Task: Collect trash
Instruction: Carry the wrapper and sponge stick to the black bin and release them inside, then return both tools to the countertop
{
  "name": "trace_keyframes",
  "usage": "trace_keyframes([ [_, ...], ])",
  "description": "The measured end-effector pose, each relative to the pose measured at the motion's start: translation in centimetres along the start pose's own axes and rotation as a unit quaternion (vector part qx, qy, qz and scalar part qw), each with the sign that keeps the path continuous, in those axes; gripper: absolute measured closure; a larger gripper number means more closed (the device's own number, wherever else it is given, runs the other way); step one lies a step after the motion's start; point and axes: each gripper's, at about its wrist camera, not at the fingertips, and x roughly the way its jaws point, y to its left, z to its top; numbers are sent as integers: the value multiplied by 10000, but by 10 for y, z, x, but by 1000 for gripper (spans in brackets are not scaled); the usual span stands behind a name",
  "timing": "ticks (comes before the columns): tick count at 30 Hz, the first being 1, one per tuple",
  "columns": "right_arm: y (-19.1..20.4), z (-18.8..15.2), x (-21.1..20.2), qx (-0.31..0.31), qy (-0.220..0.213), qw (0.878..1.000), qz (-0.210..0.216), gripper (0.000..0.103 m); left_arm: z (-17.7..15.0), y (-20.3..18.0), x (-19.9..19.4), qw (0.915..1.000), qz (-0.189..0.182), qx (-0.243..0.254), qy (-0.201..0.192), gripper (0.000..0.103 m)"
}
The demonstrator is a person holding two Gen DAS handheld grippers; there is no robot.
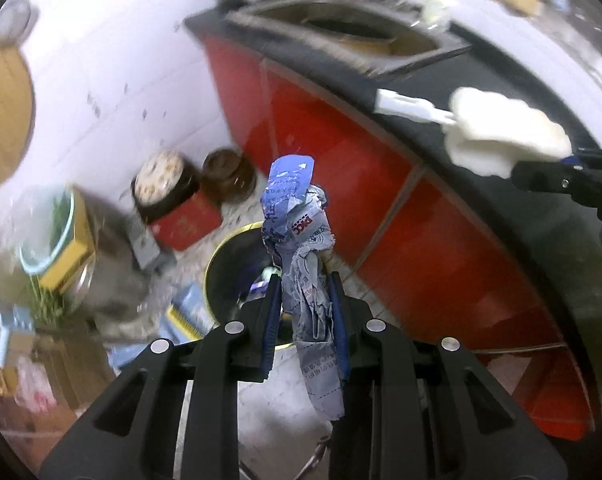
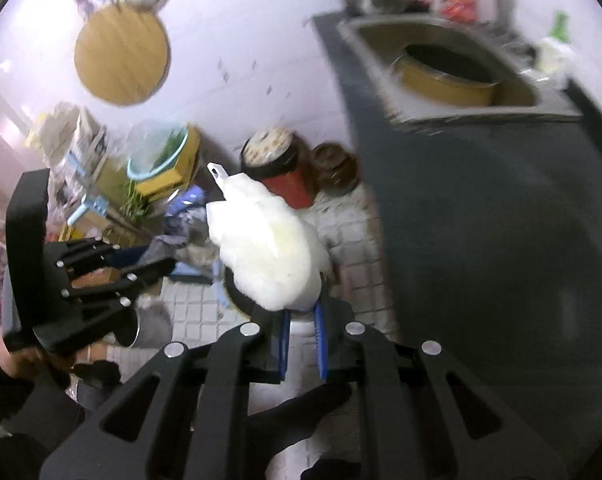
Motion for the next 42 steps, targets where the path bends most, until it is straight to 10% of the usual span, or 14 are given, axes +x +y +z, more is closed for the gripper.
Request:
trace_keyframes([
  [13, 39, 45, 174, -211, 1017, 9945, 138, 90, -30, 68, 126, 9971, -297, -566, 411, 70],
  [15, 43, 50, 190, -239, 1095, 9937, 92, 64, -29, 74, 133, 9964, -327, -682, 370, 32],
  [16, 44, 51, 197, -258, 1154, 9930, 60, 33, -30, 78, 138, 9963, -257, -757, 328, 19],
  [17, 45, 51, 202, -278, 1152, 9930, 19, 25, -29, 82, 141, 9960, -221, -798, 343, 19],
  [22, 44, 53, 214, -300, 1252, 9916, 87, 24, -31, 86, 144, 9945, -221, -944, 406, 19],
  [33, 18, 46, 129, 32, 871, 9962, 16, 24, -17, 54, 99, 9984, -228, -465, 206, 19],
  [42, -28, -10, -59, 541, -156, 9966, -596, 19, 40, -53, 10, 9936, -761, 680, -475, 10],
])
